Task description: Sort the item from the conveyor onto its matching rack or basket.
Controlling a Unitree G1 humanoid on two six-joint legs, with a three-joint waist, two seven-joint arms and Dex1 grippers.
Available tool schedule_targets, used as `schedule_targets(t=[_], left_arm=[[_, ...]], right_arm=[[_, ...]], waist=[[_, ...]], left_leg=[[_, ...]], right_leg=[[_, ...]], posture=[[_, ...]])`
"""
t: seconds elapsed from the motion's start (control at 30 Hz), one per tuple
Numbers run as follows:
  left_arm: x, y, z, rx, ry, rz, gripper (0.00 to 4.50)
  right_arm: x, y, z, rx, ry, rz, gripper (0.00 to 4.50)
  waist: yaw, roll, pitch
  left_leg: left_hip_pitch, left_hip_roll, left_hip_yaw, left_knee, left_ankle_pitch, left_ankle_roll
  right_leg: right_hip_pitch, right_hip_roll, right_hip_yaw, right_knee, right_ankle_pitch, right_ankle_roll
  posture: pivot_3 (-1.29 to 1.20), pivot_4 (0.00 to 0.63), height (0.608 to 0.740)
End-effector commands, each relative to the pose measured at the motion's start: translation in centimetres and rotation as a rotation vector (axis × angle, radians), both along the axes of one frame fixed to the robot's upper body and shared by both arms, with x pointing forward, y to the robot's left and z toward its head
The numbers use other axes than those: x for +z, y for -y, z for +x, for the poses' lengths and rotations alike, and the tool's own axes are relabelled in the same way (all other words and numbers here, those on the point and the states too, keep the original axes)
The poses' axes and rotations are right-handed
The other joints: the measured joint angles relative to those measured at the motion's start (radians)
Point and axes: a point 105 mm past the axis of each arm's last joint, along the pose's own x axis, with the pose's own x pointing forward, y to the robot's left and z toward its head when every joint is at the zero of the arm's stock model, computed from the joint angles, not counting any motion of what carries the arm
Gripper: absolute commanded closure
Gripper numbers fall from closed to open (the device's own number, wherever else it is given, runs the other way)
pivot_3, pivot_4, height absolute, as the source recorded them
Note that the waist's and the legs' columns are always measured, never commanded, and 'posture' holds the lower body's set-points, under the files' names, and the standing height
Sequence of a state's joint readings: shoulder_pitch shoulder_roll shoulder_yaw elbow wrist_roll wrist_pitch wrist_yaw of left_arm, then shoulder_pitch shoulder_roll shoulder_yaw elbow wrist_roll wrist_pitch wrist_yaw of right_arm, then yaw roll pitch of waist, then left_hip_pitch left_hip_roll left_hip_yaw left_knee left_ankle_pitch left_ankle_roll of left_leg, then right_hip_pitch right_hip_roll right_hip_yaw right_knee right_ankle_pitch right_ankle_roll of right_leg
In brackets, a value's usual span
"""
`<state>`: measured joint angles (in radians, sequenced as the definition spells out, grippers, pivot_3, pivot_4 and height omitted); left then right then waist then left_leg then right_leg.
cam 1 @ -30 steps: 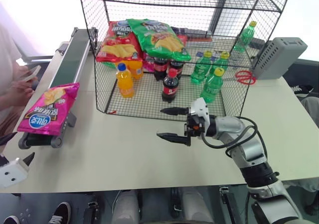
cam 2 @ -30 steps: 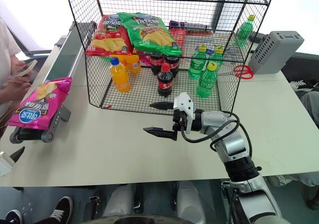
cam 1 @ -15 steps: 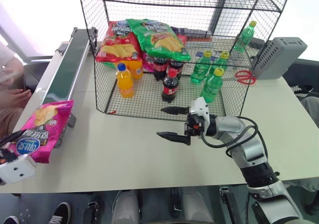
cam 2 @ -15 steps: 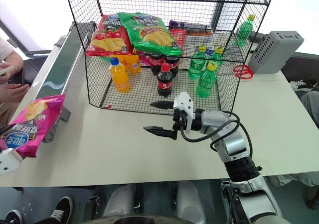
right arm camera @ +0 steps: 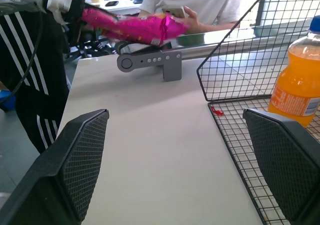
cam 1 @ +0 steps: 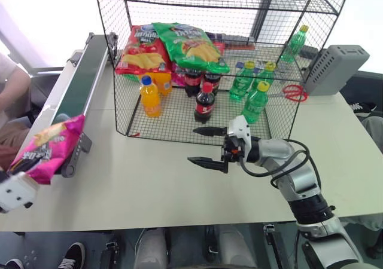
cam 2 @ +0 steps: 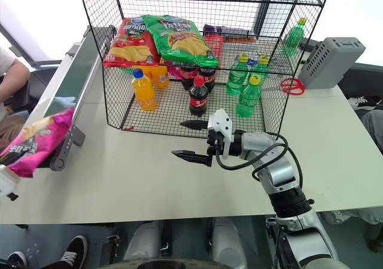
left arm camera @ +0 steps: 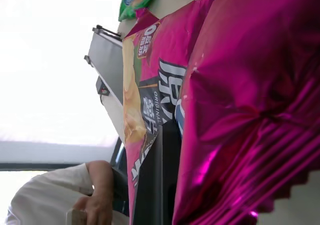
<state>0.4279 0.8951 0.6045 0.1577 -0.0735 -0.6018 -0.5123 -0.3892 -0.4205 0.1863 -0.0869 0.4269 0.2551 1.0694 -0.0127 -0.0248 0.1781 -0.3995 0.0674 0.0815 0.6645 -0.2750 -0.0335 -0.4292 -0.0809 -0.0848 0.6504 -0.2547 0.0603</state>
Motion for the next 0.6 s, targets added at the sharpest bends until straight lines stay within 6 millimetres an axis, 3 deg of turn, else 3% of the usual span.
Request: schedule_targets(t=[0.03, 0.13, 0.27, 0.43, 0.6], left_arm=[[4.7, -0.3, 0.2, -0.002, 0.157, -0.155, 4.45], [7.0, 2.2, 0.2, -0.16, 0.149, -0.526, 4.45], [7.7, 6.7, -0.4, -0.401, -0.065, -0.925, 4.45], [7.5, 13.1, -1.6, -0.698, -0.435, -1.203, 4.45], [8.1, 16.6, -1.9, -0.939, -0.707, -1.383, 4.45]], right_arm=[[1.5, -0.1, 0.0, 0.01, 0.067, 0.022, 0.0], [2.2, 0.3, 0.1, 0.008, 0.046, 0.053, 0.0], [3.0, 0.8, -0.9, 0.073, -0.066, 0.092, 0.0], [3.3, 1.8, -2.9, 0.207, -0.305, 0.093, 0.0], [3.3, 2.9, -3.0, 0.244, -0.503, 0.072, 0.0]], waist=[[0.0, 0.0, 0.0], [-0.002, 0.0, 0.0], [-0.002, 0.0, 0.0], [0.0, 0.0, 0.0], [0.001, 0.001, 0.001]], left_leg=[[0.0, 0.0, 0.0, 0.0, 0.0, 0.0], [0.0, 0.0, 0.0, 0.0, 0.0, 0.0], [0.0, 0.0, -0.001, 0.0, 0.0, 0.0], [0.001, -0.001, -0.002, 0.0, 0.0, 0.0], [0.005, -0.001, -0.002, 0.0, 0.0, 0.0]], right_leg=[[0.0, 0.0, 0.0, 0.0, 0.0, 0.0], [0.0, 0.0, 0.0, 0.0, 0.0, 0.0], [0.001, 0.0, 0.0, 0.001, 0.0, 0.0], [0.001, 0.001, 0.001, 0.001, 0.0, 0.0], [0.004, 0.002, 0.002, 0.001, 0.0, -0.001]], posture=[[0.0, 0.15, 0.74], [0.0, 0.15, 0.74], [0.0, 0.15, 0.74], [0.0, 0.15, 0.74], [0.0, 0.15, 0.74]])
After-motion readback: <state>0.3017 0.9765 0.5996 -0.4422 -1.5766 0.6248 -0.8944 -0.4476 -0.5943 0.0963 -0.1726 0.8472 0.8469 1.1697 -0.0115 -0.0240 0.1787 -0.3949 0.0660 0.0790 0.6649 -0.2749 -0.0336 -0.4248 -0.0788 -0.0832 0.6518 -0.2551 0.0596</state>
